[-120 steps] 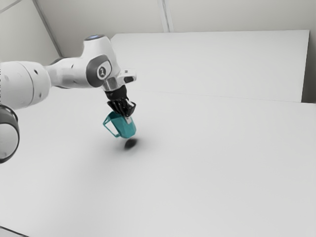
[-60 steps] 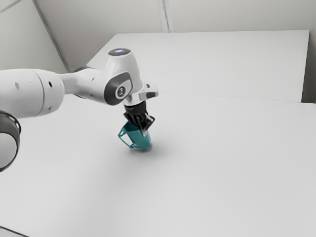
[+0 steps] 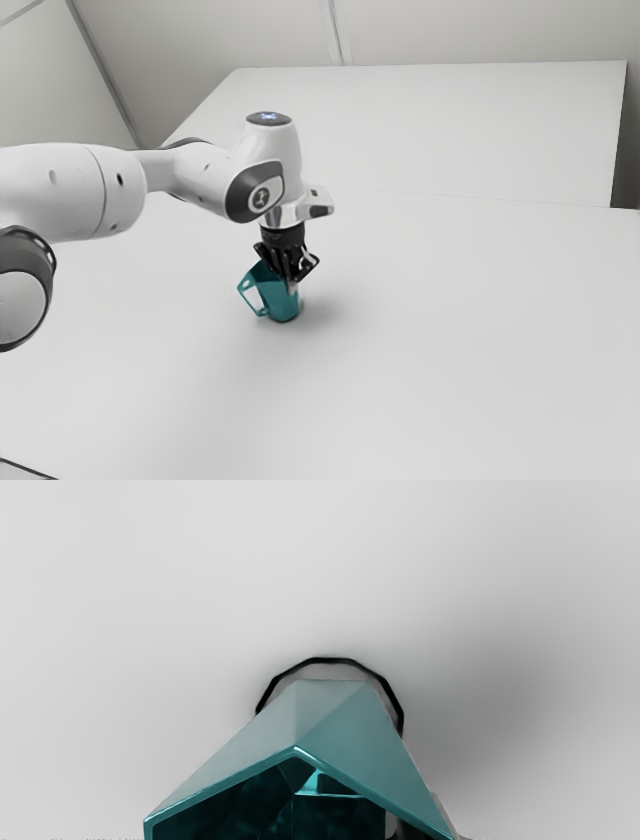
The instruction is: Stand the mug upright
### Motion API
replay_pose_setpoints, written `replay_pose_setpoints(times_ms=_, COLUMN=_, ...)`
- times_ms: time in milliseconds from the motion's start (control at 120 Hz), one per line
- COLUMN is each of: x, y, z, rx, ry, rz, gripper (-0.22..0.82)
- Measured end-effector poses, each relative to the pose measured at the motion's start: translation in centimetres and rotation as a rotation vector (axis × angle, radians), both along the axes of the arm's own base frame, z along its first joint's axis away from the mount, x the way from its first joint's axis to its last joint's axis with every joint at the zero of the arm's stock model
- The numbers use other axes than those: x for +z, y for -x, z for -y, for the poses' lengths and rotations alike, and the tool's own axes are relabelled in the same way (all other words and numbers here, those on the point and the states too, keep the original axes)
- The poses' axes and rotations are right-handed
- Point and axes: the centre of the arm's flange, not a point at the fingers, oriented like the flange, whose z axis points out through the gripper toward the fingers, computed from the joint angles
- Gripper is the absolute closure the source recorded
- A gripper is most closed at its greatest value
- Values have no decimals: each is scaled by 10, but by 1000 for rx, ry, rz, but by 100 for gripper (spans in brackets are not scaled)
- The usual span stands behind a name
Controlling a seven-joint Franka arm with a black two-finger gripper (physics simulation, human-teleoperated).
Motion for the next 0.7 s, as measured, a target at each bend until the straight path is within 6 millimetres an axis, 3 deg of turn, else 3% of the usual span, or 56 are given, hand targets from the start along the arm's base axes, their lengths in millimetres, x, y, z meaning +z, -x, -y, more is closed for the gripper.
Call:
replay_pose_setpoints(times_ms=167, x=4, y=0, z=-1, rx=-1, ry=-26, rz=4, gripper=43)
replay_pose_setpoints(times_ms=333, x=37, y=-3, z=-1, rx=3, ry=-23, rz=60, gripper=20)
replay_pose_setpoints(times_ms=467, x=98, y=3, z=-4, rx=15, ry=2, rz=149, gripper=10)
replay_pose_setpoints(times_ms=700, x=229, y=14, z=-21, rx=44, ry=50, rz=280, gripper=3)
